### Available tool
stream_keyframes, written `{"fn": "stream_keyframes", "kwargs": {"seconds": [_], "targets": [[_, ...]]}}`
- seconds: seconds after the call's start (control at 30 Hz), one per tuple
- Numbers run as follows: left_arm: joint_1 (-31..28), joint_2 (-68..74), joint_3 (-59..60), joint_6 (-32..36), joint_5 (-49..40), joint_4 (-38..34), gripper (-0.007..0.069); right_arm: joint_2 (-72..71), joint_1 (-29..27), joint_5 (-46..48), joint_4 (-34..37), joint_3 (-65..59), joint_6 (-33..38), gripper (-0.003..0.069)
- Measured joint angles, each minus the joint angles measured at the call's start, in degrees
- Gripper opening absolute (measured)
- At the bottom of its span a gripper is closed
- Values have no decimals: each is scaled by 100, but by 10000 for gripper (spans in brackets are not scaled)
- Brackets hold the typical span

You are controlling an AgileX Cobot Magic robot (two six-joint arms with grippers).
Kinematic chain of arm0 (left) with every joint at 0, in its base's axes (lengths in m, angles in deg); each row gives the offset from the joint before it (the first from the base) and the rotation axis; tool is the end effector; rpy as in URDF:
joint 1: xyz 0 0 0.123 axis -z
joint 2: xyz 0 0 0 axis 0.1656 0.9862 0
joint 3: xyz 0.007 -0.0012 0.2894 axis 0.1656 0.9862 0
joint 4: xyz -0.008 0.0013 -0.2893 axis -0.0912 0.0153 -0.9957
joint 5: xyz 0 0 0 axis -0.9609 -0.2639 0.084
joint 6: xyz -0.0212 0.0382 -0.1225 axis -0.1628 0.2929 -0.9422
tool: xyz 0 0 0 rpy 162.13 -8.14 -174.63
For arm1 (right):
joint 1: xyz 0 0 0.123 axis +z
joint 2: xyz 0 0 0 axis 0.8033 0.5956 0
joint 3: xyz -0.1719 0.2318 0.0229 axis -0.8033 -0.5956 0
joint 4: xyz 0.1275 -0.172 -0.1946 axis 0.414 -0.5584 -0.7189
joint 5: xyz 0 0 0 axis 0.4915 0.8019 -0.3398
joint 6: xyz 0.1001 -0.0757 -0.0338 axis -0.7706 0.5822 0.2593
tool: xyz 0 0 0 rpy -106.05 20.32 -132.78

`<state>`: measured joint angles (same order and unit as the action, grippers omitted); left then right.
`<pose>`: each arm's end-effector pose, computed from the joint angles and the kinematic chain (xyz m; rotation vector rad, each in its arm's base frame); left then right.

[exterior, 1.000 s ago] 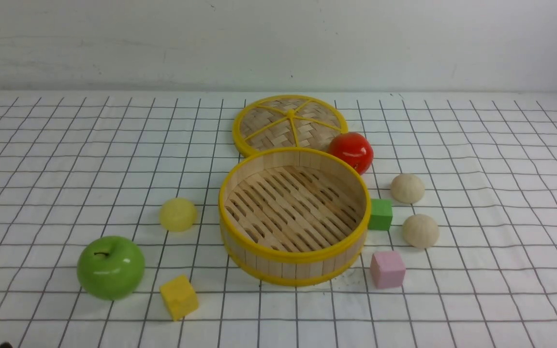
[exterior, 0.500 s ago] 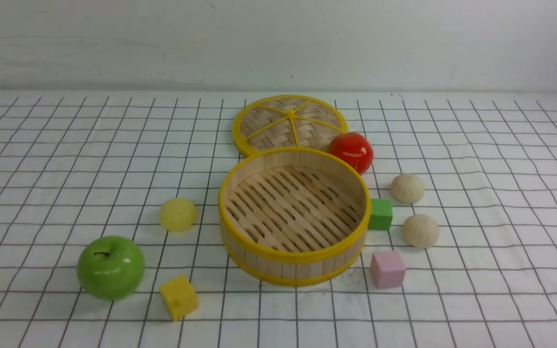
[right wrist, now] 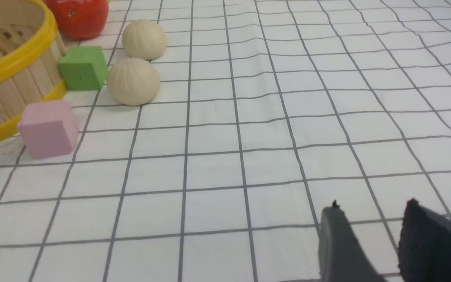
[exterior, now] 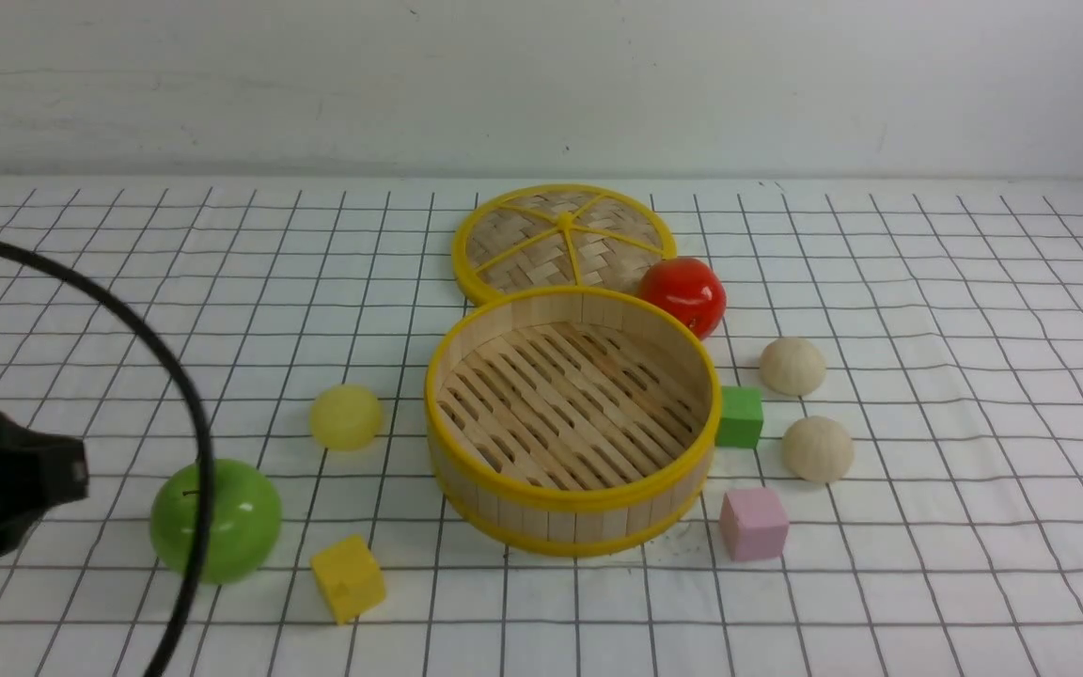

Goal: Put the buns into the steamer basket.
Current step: Use the left arm to grab a steamed stuffed bun

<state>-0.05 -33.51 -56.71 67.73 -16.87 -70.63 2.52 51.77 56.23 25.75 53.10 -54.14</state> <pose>0.2325 -0.0458 0.2801 -0.1065 2.2585 -0.3007 0.1226 -0.0067 0.1607 0.0856 1.8782 -0.0113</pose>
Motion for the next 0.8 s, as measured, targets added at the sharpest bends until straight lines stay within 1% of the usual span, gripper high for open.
{"fn": "stream_keyframes", "kwargs": {"seconds": [0.03, 0.07, 0.17, 0.23, 0.37, 0.4, 0.47, 0.57, 0.63, 0.7, 0.77, 0.8], "targets": [[0, 123, -16, 12, 33, -28, 238, 0, 0, 0, 0, 0, 0, 239], [0, 561, -124, 129, 127, -121, 238, 0, 0, 0, 0, 0, 0, 239], [0, 1513, -808, 609, 77, -191, 238, 0, 0, 0, 0, 0, 0, 239], [0, 1861, -1169, 734, 5, -208, 238, 0, 0, 0, 0, 0, 0, 239], [0, 3204, -2588, 820, -605, -256, 238, 0, 0, 0, 0, 0, 0, 239], [4, 3262, -2646, 827, -639, -264, 238, 0, 0, 0, 0, 0, 0, 239], [85, 3941, -3266, 887, -1054, -265, 238, 0, 0, 0, 0, 0, 0, 239], [262, 4673, -3844, 978, -1374, -194, 238, 0, 0, 0, 0, 0, 0, 239], [401, 5095, -4144, 972, -1402, -117, 238, 0, 0, 0, 0, 0, 0, 239], [478, 5515, -4417, 814, -1374, -40, 238, 0, 0, 0, 0, 0, 0, 239], [514, 5845, -4682, 479, -1356, 72, 238, 0, 0, 0, 0, 0, 0, 239], [518, 6087, -4841, 194, -1343, 205, 238, 0, 0, 0, 0, 0, 0, 239]]}}
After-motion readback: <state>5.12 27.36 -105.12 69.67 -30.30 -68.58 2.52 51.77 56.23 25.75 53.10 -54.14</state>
